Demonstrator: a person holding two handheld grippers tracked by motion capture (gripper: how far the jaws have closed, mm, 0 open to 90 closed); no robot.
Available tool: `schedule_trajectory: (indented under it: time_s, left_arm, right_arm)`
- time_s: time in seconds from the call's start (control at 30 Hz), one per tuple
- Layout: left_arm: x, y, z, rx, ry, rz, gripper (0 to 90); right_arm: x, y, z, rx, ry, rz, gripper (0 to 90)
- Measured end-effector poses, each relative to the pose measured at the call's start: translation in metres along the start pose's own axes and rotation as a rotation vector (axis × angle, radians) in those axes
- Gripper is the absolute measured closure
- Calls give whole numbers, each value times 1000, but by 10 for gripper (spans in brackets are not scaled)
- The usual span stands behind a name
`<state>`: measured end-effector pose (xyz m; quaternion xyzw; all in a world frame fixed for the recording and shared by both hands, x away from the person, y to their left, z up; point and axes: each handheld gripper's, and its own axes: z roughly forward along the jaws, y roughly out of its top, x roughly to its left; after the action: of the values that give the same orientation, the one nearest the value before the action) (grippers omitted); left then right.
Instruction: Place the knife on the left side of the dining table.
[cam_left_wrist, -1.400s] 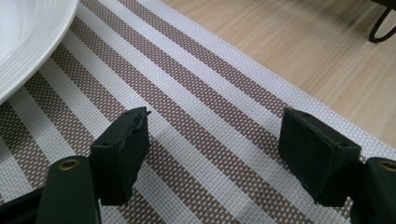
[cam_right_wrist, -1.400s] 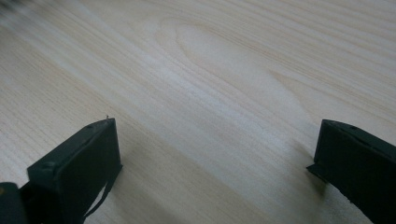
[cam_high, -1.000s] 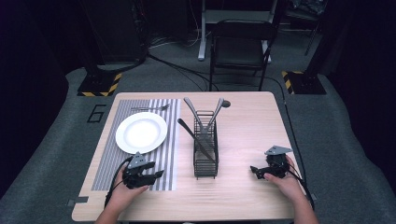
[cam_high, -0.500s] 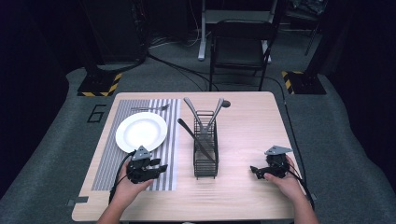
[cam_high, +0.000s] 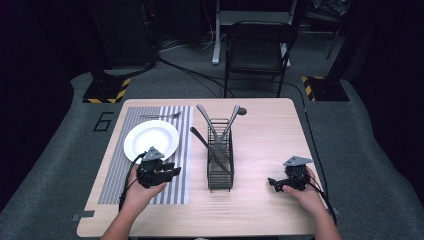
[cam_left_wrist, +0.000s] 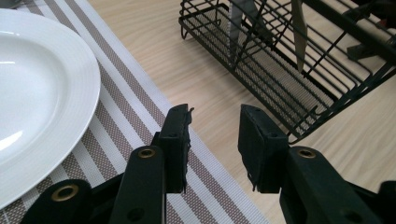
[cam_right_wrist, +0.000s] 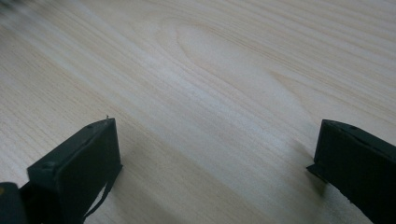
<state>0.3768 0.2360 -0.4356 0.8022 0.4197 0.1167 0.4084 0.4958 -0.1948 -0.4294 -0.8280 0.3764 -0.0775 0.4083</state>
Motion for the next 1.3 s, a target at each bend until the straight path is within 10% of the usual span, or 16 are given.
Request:
schedule_trajectory:
  time_s: [1.3]
  left_arm:
    - [-7, 87, -21, -76, -40, -147, 650]
  right_arm:
    - [0, 0, 0, -1, -4, -1, 0]
